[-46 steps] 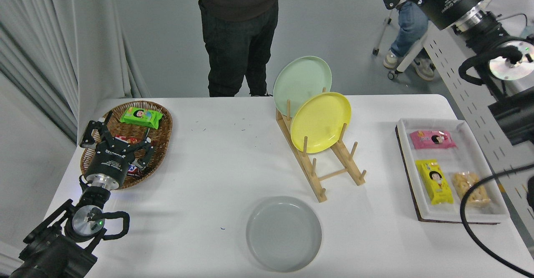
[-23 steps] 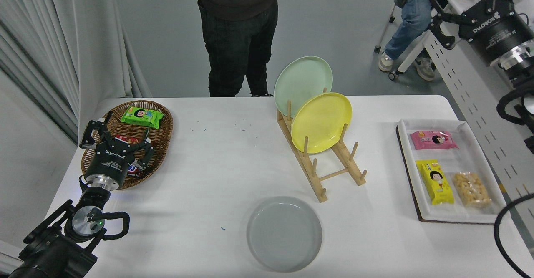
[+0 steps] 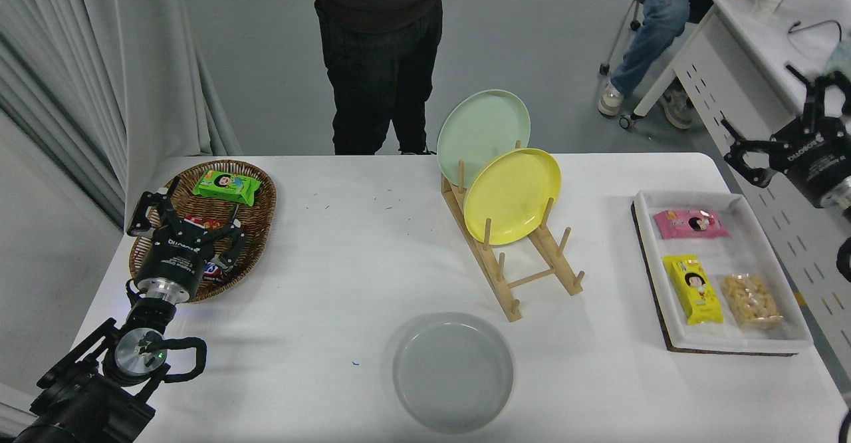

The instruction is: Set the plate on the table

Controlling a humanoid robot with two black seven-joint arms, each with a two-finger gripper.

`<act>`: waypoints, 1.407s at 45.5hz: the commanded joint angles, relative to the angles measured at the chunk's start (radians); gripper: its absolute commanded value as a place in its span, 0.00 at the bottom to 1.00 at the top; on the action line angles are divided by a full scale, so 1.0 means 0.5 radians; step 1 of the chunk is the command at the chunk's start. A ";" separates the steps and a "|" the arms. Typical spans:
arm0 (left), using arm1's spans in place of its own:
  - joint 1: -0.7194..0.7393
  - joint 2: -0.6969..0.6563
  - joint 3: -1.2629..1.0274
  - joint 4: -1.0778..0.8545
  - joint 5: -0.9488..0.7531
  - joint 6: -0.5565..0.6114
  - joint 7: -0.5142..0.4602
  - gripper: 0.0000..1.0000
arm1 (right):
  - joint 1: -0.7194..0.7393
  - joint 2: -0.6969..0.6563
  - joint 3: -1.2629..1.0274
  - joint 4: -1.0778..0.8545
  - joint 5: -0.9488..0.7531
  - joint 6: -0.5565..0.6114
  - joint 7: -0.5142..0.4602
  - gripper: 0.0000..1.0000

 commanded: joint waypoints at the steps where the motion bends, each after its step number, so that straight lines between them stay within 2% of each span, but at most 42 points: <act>1: 0.002 0.000 0.000 0.000 0.000 -0.002 -0.001 0.98 | -0.064 0.156 -0.035 -0.288 -0.007 0.000 0.018 1.00; 5: -0.001 0.000 0.000 0.000 0.000 -0.002 -0.001 0.98 | -0.083 0.181 -0.044 -0.298 -0.013 0.000 0.100 1.00; 13: 0.002 0.000 0.000 0.000 0.000 -0.002 0.002 0.98 | -0.089 0.203 -0.317 -0.261 -0.019 0.003 0.456 1.00; 17: -0.001 0.000 0.000 0.000 0.000 -0.002 -0.001 0.98 | -0.125 0.202 -0.409 -0.209 -0.019 -0.006 0.536 1.00; 34: -0.001 0.000 0.000 0.000 0.000 0.001 -0.001 0.98 | -0.303 0.169 -0.379 0.368 -0.010 -0.092 0.543 1.00; 47: 0.002 0.000 0.000 0.000 0.000 0.001 0.002 0.98 | -0.549 0.190 0.020 0.371 -0.019 -0.013 0.543 1.00; 64: 0.002 0.000 -0.003 0.000 0.000 0.001 -0.001 0.98 | -0.561 0.215 0.223 0.350 -0.022 -0.009 0.543 1.00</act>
